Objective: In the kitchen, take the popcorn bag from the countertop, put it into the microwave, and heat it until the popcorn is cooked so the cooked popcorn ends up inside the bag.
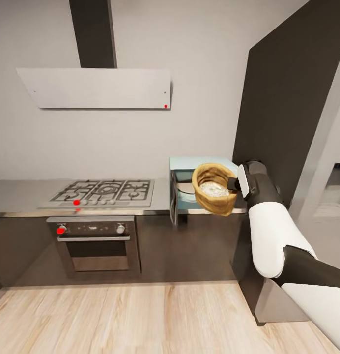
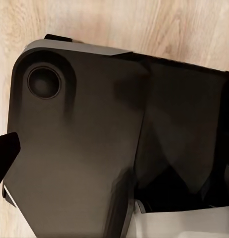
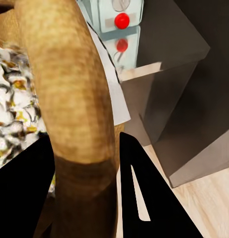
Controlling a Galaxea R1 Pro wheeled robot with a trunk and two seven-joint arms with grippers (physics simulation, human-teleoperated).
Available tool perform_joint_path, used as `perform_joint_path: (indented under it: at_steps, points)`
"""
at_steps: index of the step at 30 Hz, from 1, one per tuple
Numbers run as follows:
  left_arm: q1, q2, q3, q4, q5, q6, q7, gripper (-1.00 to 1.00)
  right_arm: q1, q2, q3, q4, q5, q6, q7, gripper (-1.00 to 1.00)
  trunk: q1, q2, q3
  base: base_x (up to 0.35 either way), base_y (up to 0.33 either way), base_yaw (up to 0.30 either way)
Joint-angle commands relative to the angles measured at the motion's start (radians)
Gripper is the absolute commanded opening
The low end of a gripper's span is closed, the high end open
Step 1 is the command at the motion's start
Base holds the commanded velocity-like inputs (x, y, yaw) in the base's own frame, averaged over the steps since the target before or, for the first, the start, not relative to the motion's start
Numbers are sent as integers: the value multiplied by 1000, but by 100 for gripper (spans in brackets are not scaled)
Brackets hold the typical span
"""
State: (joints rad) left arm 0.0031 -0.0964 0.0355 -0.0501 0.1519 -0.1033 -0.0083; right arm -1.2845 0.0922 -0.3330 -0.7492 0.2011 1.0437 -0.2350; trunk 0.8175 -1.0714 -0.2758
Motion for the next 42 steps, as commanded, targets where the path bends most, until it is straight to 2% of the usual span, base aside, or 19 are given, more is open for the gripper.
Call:
perform_joint_path:
  at_steps: [1, 7, 16, 21, 24, 33, 42]
  points:
    - [0, 0, 3, -2, 6, -1, -1, 100, -1, 1, -4, -1, 9, 3, 5, -100, 0, -1, -1, 224, 0, 0]
    - [0, 0, 3, -1, 6, -1, -1, 100, -1, 1, -4, -1, 8, 3, 5, -100, 0, -1, -1, 206, 0, 0]
    - [0, 1, 3, -2, 6, -1, -1, 100, -1, 3, -7, 16, 2, 3, 4, -100, 0, -1, -1, 13, 0, 0]
    - [0, 1, 4, -2, 6, -2, -1, 100, -1, 2, -9, 118, 0, 3, 3, -100, 0, -1, -1, 0, 0, 0]
    - [0, 1, 4, -2, 6, -2, -1, 100, -1, 1, -9, 131, 0, 3, 4, -100, 0, -1, -1, 0, 0, 0]
    - [0, 0, 4, -2, 6, -2, -1, 100, -1, -46, -8, 136, 0, 3, 5, -100, 0, -1, -1, 0, 0, 0]
    - [0, 0, 4, -2, 6, -3, -1, 100, -1, -45, -11, 137, 1, 3, 5, -100, 0, -1, -1, 0, 0, 0]
